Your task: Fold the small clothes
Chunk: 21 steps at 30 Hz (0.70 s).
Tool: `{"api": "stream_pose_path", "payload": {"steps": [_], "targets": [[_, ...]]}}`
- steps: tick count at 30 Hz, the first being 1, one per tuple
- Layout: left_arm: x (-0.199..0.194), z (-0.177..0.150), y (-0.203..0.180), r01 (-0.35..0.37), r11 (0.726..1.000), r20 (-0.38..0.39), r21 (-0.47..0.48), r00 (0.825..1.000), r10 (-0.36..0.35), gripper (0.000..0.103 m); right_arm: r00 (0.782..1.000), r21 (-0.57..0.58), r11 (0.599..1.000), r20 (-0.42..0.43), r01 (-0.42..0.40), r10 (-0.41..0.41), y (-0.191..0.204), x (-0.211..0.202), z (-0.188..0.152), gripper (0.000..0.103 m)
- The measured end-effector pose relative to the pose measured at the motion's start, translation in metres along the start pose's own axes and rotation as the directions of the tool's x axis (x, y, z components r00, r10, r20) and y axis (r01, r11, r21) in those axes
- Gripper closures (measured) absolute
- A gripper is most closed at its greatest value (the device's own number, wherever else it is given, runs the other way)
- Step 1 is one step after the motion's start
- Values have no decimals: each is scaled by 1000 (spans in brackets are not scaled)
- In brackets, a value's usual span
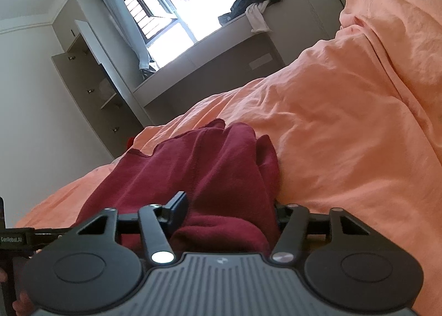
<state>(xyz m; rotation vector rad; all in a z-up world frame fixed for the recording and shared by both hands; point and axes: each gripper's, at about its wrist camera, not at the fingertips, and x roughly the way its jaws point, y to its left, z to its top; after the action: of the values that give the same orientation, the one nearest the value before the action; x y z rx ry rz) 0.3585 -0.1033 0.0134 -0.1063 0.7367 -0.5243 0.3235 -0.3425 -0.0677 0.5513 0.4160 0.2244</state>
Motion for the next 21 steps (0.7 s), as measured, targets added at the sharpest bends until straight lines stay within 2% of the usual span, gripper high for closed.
{"api": "stream_pose_path", "payload": {"steps": [1,3,7,10,15,18,21], "targets": [[-1,1,-2,18,1000,-4,4,1000,-18,39,1000,-2,1000,0,-1,1,2,0,0,49],[-3,1,-8,45,999,-8,16,999,-45,54,1000,-12,1000,1,-2,2,6,0,0,58],[-7,5,-27,-26,993,37,118,999,22,73,1000,-51,999,22,3,-2,18,0,2,71],[-15,16,-36,-48,982,61,181,997,37,77,998,-110,994,63,10,-3,32,-3,7,75],[-40,35,-31,-126,964,144,233,985,94,78,983,-153,985,154,-78,102,57,-10,16,77],[-58,39,-19,-191,950,187,245,971,147,78,967,-192,973,194,-125,163,78,-4,17,77],[-68,37,0,-236,946,199,222,961,193,78,960,-213,962,186,-168,209,97,13,15,77]]}}
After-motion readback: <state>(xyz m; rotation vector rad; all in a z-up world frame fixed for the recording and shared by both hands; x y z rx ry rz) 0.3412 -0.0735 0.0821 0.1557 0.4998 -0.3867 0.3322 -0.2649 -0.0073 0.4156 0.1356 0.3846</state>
